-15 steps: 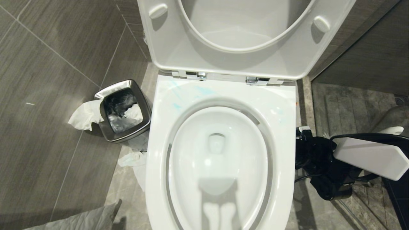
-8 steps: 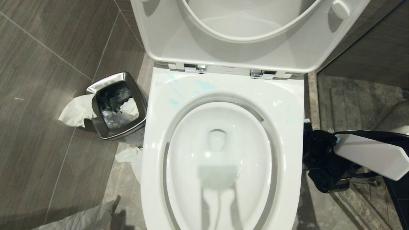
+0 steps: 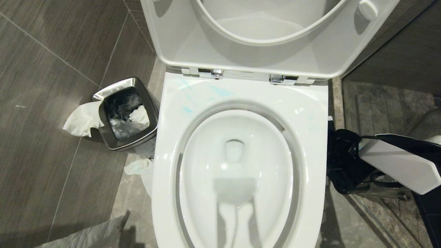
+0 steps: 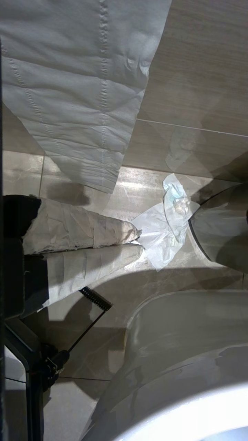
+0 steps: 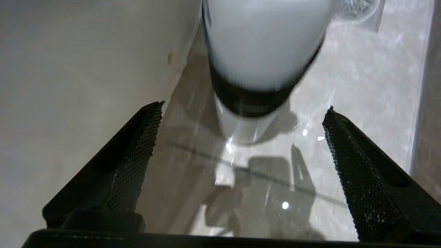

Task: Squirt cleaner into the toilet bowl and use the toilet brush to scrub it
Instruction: Pour in the cleaning agent

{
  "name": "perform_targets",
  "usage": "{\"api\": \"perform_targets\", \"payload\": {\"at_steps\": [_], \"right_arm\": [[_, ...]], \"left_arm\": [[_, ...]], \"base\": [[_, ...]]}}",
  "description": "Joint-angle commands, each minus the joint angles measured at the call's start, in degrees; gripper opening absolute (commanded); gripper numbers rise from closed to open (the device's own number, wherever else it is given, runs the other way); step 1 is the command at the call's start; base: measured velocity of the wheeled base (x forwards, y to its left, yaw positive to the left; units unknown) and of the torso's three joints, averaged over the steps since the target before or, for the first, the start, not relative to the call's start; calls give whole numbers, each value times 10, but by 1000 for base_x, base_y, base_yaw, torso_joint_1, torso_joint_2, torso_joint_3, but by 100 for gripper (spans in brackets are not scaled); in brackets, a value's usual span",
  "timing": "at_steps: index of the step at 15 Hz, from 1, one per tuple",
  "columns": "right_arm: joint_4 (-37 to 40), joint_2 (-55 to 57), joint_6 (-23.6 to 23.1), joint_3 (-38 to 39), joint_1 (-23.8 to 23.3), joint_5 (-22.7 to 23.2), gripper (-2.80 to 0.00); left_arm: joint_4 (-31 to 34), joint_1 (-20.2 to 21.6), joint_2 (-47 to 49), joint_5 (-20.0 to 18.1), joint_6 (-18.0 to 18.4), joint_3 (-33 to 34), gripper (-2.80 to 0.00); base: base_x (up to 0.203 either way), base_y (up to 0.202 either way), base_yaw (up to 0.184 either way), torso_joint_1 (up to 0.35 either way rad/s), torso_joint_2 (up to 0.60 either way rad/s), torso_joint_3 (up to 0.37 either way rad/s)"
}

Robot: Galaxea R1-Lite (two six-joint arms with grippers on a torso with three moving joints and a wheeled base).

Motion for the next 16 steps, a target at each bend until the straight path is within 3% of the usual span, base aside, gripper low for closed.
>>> {"api": "perform_targets", "payload": {"at_steps": [1,8,16], "right_arm": [[-1,27,-9,-38,0,0,0],[1,61,-17,-102,2,0,0],[8,29,-28,-119,9,6,0]], "left_arm": [[0,0,1,0,0,1,-280],[-1,0,1,0,1,1,-280],[-1,0,1,0,2,1,-280]], "base": [[0,0,0,0,0,0],[0,0,0,0,1,-66],[0,0,0,2,-1,-50]]}}
